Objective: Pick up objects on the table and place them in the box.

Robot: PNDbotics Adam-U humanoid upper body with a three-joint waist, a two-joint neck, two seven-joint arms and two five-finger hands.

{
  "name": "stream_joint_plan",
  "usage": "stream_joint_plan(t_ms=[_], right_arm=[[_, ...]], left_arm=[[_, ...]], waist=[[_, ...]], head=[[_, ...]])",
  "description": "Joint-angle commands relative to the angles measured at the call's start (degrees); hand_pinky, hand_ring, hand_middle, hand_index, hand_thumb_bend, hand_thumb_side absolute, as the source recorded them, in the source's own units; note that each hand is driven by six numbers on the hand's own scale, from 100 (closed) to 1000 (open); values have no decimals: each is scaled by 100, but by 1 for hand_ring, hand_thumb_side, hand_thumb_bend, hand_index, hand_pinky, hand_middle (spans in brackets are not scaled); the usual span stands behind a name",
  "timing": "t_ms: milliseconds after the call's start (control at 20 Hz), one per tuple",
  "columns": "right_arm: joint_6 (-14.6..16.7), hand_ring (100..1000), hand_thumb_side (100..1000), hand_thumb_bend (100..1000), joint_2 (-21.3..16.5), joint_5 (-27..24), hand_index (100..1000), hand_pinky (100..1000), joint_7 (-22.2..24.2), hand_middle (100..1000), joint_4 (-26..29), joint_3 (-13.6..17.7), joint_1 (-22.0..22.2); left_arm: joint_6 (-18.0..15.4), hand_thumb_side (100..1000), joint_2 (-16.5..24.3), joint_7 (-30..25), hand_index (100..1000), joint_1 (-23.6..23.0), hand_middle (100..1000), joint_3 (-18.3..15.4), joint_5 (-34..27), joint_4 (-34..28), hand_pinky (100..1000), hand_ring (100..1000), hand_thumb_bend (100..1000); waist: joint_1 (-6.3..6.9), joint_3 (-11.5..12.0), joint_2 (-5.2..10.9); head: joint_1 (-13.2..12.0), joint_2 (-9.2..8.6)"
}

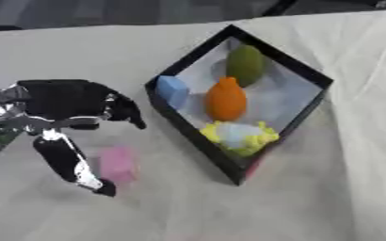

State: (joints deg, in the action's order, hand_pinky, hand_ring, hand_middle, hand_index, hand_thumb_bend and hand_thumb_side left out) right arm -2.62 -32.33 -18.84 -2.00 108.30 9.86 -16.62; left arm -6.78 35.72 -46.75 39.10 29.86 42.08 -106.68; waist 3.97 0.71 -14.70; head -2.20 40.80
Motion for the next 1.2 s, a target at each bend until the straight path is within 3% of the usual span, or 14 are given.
stream_joint_plan(t_ms=[50,400,650,1200], right_arm=[[-19,740,523,100,-112,45,915,909,-5,824,68,61,-45],[-22,740,523,100,-91,50,914,909,-11,825,62,69,-30],[-23,738,523,100,-77,55,914,908,-11,824,57,70,-29],[-19,738,523,100,-61,73,914,908,-2,825,47,69,-19]], left_arm=[[-86,677,27,34,867,25,745,-5,223,170,802,798,684],[-131,692,-84,206,845,-56,707,0,663,746,786,770,674],[-86,702,-172,382,834,-95,691,-1,806,1063,777,757,609],[-100,700,-210,403,776,-172,593,37,948,1265,734,673,597]], waist=[[-42,-15,104],[-46,-43,96],[-60,-55,79],[-85,-88,47]], head=[[-36,-23],[-87,-55],[-144,-82],[-183,-66]])
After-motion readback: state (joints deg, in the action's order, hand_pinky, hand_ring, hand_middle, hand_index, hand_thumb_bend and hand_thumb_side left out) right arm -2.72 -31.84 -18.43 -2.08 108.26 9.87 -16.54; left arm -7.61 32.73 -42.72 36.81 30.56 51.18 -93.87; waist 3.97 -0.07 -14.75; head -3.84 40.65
